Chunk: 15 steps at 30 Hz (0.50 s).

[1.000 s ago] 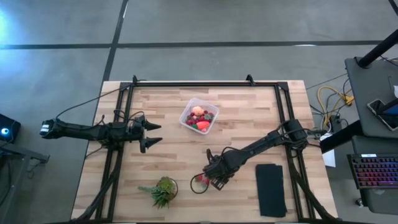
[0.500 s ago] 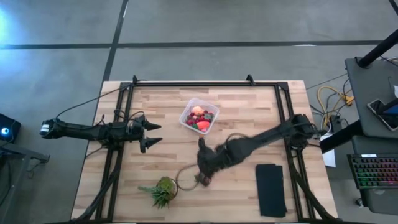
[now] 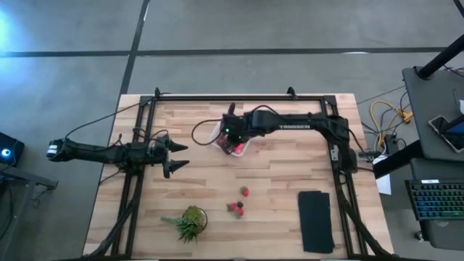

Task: Pick and placing Produce into tupperware
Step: Put the pink peach into the transparent bin

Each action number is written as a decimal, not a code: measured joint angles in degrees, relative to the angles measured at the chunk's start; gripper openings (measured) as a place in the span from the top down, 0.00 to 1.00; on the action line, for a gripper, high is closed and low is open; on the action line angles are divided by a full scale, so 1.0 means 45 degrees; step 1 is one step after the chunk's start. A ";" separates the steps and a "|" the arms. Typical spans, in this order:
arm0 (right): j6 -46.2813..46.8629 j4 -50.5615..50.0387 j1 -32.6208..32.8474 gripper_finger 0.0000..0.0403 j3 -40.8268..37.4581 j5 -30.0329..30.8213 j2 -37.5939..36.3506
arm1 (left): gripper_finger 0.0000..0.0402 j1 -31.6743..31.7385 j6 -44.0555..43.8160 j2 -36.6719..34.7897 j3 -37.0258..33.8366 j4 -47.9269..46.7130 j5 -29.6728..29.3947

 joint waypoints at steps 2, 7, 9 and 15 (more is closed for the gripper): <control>-0.0241 -0.0300 -0.0180 0.80 -0.0027 -0.0053 0.0000 | 0.16 0.0002 0.0000 0.0000 0.0000 0.0000 -0.0003; -0.0599 -0.0910 0.0028 0.80 -0.0031 -0.1054 -0.0220 | 0.16 -0.0001 0.0000 -0.0002 0.0000 0.0000 0.0002; -0.0608 -0.1284 0.0178 0.80 -0.0031 -0.2453 -0.0290 | 0.16 0.0000 0.0000 0.0000 0.0000 -0.0003 0.0000; -0.1370 -0.1508 0.0789 0.80 -0.0036 -0.7288 -0.0618 | 0.16 -0.0002 0.0000 0.0000 0.0000 -0.0003 0.0001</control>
